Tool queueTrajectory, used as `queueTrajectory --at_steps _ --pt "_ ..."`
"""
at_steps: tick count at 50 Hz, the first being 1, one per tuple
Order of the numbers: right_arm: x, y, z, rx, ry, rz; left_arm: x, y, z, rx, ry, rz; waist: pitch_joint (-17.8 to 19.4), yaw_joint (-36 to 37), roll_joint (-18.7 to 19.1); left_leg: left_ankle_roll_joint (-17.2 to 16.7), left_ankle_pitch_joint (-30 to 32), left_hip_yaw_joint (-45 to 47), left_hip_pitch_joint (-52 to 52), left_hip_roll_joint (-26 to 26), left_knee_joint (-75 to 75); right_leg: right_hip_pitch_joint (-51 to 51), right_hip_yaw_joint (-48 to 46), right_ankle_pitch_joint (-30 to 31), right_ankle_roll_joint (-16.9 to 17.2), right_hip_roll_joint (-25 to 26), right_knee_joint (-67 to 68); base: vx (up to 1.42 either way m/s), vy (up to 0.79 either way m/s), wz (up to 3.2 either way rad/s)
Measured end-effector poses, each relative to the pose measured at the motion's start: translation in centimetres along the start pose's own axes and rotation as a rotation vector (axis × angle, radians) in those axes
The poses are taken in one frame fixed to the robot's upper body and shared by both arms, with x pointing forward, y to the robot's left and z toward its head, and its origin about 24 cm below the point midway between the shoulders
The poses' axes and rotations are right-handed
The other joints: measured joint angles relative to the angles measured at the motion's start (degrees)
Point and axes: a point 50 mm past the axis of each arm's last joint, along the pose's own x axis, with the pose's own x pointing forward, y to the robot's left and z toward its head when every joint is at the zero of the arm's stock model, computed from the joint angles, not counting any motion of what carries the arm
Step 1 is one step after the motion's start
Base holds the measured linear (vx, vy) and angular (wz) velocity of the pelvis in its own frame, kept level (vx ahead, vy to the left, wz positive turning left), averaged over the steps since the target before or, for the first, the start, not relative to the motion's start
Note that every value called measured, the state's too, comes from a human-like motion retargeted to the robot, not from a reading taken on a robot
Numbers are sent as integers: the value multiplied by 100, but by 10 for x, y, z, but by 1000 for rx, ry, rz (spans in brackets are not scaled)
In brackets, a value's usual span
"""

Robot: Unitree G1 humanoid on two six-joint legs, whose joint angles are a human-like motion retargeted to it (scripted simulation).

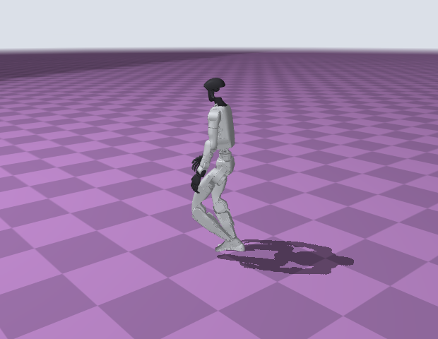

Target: Walk

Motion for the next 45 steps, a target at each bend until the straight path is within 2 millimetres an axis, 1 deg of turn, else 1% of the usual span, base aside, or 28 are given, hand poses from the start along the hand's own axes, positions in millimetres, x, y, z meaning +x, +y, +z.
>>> queueTrajectory --at_steps 3,7,8,10,12,15,17,18,20,22,23,25,27,30,32,35,37,40,42,45 --pt "5 -8 25 7 -91 -17 -5 -5 -18 -43 57 -8 42 125 -147 21 -56 104 -352 -164 -1110 485 133 -162 15 -108 -214 -2 -1 -46" --pt "8 -15 54 6 -194 -22 -12 -11 -40 -89 131 -21 14 231 -415 -36 159 128 -575 -574 -3103 1009 217 -383 45 -401 -529 -1 0 -40" --pt "9 -16 60 3 -215 -21 -14 -13 -45 -98 148 -23 -7 244 -497 -33 232 111 -571 -705 -3651 1090 221 -451 57 -501 -560 -2 0 -35" --pt "9 -14 66 -1 -242 -16 -18 -19 -55 -114 184 -34 2 263 -531 -21 166 31 -697 -846 -4091 1181 204 -656 59 -559 -321 -3 1 -36" --pt "9 -15 73 -3 -263 -8 -20 -20 -62 -129 215 -37 -65 278 -780 55 456 92 -512 -1113 -4933 1226 250 -807 114 -841 -144 2 1 -39" --pt "8 -7 68 0 -250 18 -25 -28 -72 -136 266 -56 -41 286 -943 156 544 166 -626 -1352 -4426 1305 284 -1037 214 -1029 583 2 2 -39" --pt "6 2 56 5 -212 46 -27 -32 -78 -140 298 -67 -36 290 -1111 252 655 262 -679 -1550 -3941 1324 327 -973 369 -1214 1158 3 3 -38" --pt "5 8 48 7 -186 62 -29 -33 -80 -143 313 -71 -39 283 -1204 312 701 311 -696 -1663 -3712 1308 347 -838 478 -1317 1482 3 3 -31" --pt "2 20 30 11 -124 101 -29 -35 -81 -149 331 -72 -56 239 -1406 446 734 384 -673 -1934 -3373 1174 400 -289 767 -1547 2264 1 3 -27" --pt "-1 32 13 12 -56 148 -26 -31 -77 -154 325 -63 -125 163 -1677 592 768 444 -546 -2266 -3418 728 507 593 1104 -1870 3256 -1 4 -26" --pt "-4 38 4 10 -20 170 -24 -29 -73 -152 314 -56 -152 109 -1759 653 730 434 -447 -2389 -3443 487 539 1049 1222 -1992 3725 -1 4 -24" --pt "-9 45 -13 0 47 203 -19 -21 -63 -143 279 -37 -170 2 -1835 744 612 356 -137 -2540 -3572 -13 535 1592 1242 -2236 4538 -1 4 -26" --pt "-13 48 -28 -7 107 220 -12 -9 -49 -129 227 -6 -136 -94 -1823 793 465 217 340 -2585 -3834 -522 457 1502 978 -2518 5126 -1 5 -31" --pt "-21 48 -50 -2 188 216 -2 13 -21 -119 137 54 -42 -255 -1704 795 281 -74 1246 -2546 -4390 -1221 313 850 515 -2797 5484 -1 4 -26" --pt "-26 46 -63 18 233 198 4 27 0 -119 66 100 30 -371 -1581 769 179 -273 1872 -2451 -4770 -1634 193 471 321 -2791 5262 -1 1 -9" --pt "-34 42 -80 59 292 161 9 49 36 -130 -53 171 135 -545 -1368 726 -8 -499 2699 -2240 -5193 -2151 -59 136 230 -2615 4423 0 0 0" --pt "-38 38 -88 87 321 130 10 64 59 -138 -138 217 216 -644 -1203 698 -162 -587 3180 -2042 -5353 -2350 -214 101 320 -2351 3547 0 0 0" --pt "-43 33 -97 119 350 83 8 84 92 -135 -263 279 326 -735 -927 626 -396 -658 3815 -1676 -5492 -2452 -329 213 577 -1758 1863 0 -2 -13" --pt "-45 30 -101 124 360 58 5 94 109 -122 -331 312 373 -761 -763 554 -602 -679 4080 -1464 -5373 -2422 -312 280 701 -1371 879 -2 -3 -21" --pt "-48 31 -105 123 371 38 2 99 123 -108 -390 340 419 -791 -669 447 -897 -749 4329 -1384 -4766 -2467 -229 334 696 -1085 772 0 0 0"
